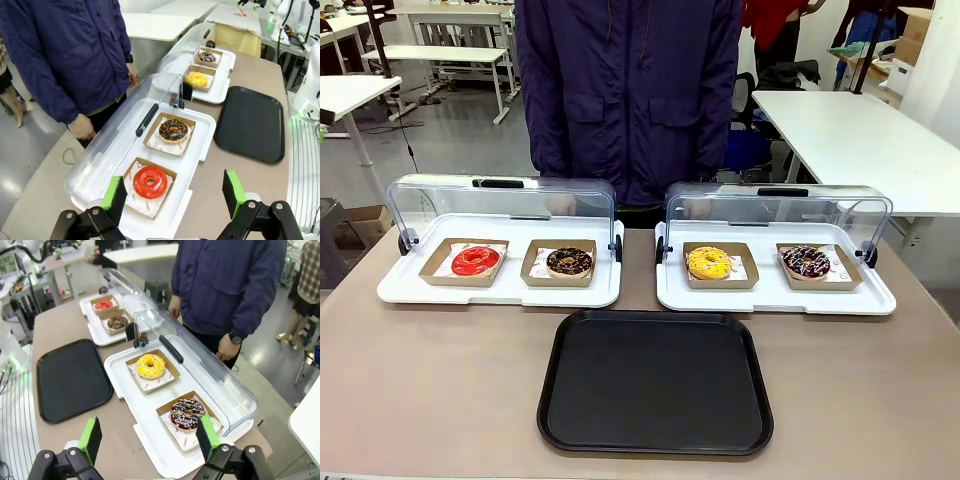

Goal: Move the first donut from the left to the tray.
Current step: Pick up the Paper togo box containing the Donut indicated by the person and place it on the Handle tray.

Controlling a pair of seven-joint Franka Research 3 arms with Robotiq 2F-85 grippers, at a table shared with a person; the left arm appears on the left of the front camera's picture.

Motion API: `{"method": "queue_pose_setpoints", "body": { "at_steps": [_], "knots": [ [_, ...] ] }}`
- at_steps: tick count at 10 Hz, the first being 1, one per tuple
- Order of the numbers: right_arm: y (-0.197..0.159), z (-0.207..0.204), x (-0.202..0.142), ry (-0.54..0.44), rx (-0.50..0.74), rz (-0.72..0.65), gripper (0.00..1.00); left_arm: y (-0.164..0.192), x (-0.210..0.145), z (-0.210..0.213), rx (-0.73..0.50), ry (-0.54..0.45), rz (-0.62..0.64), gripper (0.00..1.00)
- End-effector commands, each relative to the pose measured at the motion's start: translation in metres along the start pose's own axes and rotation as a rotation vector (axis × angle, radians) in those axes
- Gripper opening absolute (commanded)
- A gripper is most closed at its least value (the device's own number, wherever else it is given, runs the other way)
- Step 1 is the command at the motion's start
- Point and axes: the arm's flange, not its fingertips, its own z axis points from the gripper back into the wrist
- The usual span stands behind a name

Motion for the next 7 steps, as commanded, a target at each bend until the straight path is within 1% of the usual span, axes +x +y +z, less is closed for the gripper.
{"method": "queue_pose_setpoints", "body": {
  "at_steps": [1, 7],
  "knots": [
    [0.0005, 0.0006, 0.0026, -0.018, -0.006, 0.019, 1.00, 0.0004, -0.0012, 0.0018, -0.004, -0.019, -0.002, 1.00],
    [0.0005, 0.0006, 0.0026, -0.018, -0.006, 0.019, 1.00, 0.0004, -0.0012, 0.0018, -0.004, -0.019, -0.002, 1.00]
  ]
}}
